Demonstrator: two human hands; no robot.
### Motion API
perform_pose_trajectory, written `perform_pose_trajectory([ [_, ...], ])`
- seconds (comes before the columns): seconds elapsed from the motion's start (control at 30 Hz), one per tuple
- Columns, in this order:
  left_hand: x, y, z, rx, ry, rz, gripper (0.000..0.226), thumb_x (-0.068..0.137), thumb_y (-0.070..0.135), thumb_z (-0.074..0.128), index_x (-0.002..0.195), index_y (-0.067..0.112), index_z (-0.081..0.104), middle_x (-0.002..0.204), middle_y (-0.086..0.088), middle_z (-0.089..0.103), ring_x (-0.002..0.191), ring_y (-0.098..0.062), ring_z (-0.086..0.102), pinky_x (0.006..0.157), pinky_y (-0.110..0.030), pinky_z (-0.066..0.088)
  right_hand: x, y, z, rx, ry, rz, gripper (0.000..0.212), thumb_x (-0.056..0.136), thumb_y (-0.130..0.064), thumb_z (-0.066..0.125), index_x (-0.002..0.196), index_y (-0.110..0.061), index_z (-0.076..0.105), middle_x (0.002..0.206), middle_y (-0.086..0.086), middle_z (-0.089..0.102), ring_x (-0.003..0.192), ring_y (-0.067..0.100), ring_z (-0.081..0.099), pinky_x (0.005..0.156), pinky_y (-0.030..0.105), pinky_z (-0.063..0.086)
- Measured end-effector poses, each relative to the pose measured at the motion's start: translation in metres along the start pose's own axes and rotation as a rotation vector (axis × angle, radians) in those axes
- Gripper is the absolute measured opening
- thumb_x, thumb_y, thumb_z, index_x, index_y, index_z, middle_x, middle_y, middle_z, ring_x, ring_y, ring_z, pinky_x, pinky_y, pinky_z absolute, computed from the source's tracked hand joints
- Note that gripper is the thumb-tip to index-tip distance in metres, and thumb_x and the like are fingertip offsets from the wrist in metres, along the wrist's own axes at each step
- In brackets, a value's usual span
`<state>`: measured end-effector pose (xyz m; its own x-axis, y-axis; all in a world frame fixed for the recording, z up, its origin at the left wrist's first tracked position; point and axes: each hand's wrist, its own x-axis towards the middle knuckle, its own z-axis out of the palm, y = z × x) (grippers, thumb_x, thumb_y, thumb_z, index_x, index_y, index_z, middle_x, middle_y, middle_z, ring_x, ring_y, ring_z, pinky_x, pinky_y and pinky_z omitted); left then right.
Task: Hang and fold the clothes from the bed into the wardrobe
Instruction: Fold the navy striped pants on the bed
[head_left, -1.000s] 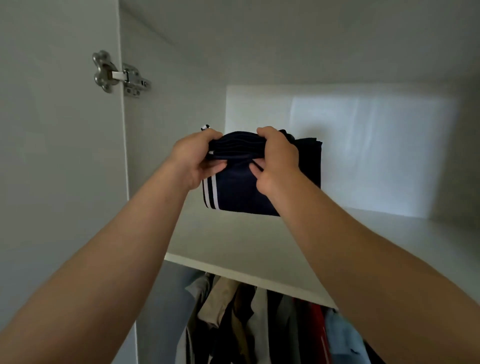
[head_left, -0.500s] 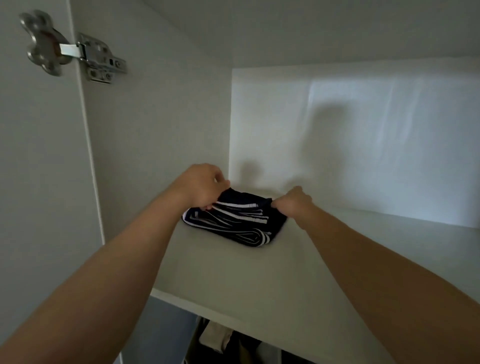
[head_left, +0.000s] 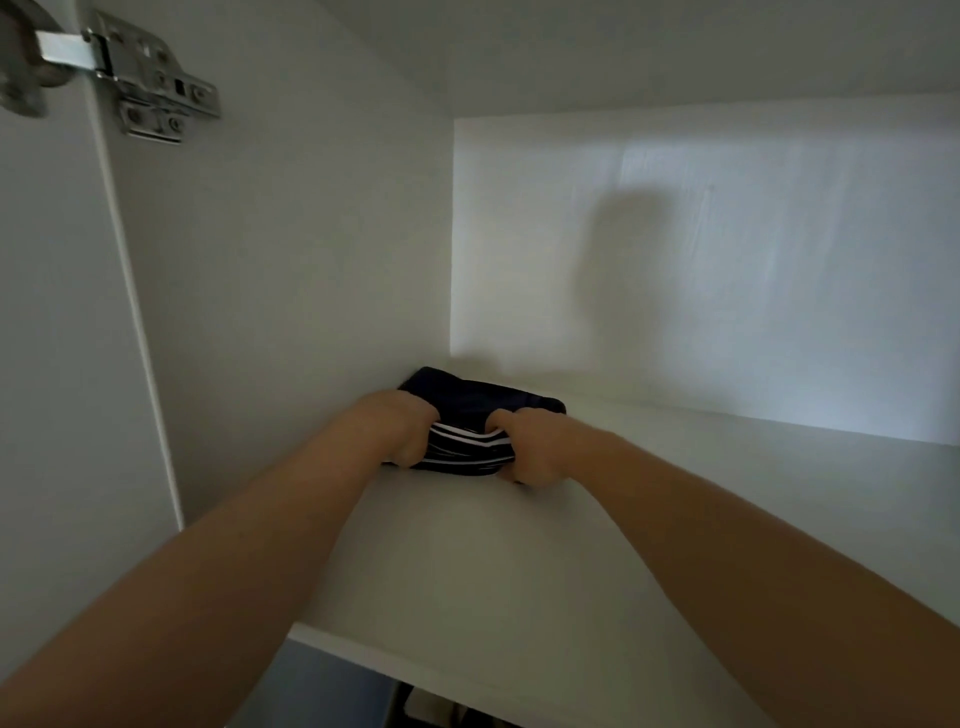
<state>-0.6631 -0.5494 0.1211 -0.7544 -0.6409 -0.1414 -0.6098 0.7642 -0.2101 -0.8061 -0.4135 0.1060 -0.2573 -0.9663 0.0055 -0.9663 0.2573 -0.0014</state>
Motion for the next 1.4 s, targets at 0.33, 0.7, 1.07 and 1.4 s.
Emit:
perform_pose_trajectory([
  [0.33, -0.029, 0.016, -0.018, -0.09, -0.008, -0.048, 0.049, 0.093, 0.02, 0.067, 0.138, 0.01, 0.052, 0.137, -0.01, 0.057, 0.124, -0.024, 0.056, 0.104, -0.031, 0.046, -0.027, -0.009, -0.009, 0.017, -0.005, 0.039, 0.07, 0.093, -0.041, 0.064, 0.153, -0.023, 0.032, 0.132, 0.01, 0.048, 0.118, 0.03, 0.054, 0.103, 0.043, 0.047],
  [0.7, -0.125, 0.128, -0.013, -0.492, 0.468, 0.276, 0.042, 0.098, 0.012, 0.049, 0.139, 0.018, 0.056, 0.129, -0.007, 0.063, 0.113, -0.025, 0.061, 0.096, -0.038, 0.051, -0.176, -0.007, -0.036, 0.463, 0.559, 0.455, 0.03, 0.103, -0.027, 0.046, 0.101, -0.011, 0.071, 0.103, 0.003, 0.072, 0.093, 0.021, 0.067, 0.077, 0.032, 0.054],
  [1.07, -0.301, 0.288, 0.042, -0.922, 0.505, 1.165, 0.015, 0.09, 0.017, 0.067, 0.1, 0.027, 0.073, 0.09, 0.014, 0.072, 0.083, -0.009, 0.067, 0.075, -0.031, 0.054, -0.47, -0.125, 0.047, 0.472, 1.177, 1.152, 0.018, 0.1, -0.033, 0.056, 0.088, -0.024, 0.065, 0.078, -0.009, 0.07, 0.073, 0.011, 0.066, 0.067, 0.029, 0.05],
  [1.4, -0.597, 0.392, 0.118, -0.83, -0.122, 2.046, 0.013, 0.09, 0.02, 0.069, 0.092, 0.032, 0.074, 0.081, 0.026, 0.068, 0.078, 0.002, 0.064, 0.067, -0.008, 0.046, -0.726, -0.344, 0.108, 0.218, 1.563, 1.958, 0.019, 0.098, -0.043, 0.055, 0.088, -0.032, 0.066, 0.083, -0.017, 0.073, 0.079, 0.004, 0.069, 0.075, 0.031, 0.057],
])
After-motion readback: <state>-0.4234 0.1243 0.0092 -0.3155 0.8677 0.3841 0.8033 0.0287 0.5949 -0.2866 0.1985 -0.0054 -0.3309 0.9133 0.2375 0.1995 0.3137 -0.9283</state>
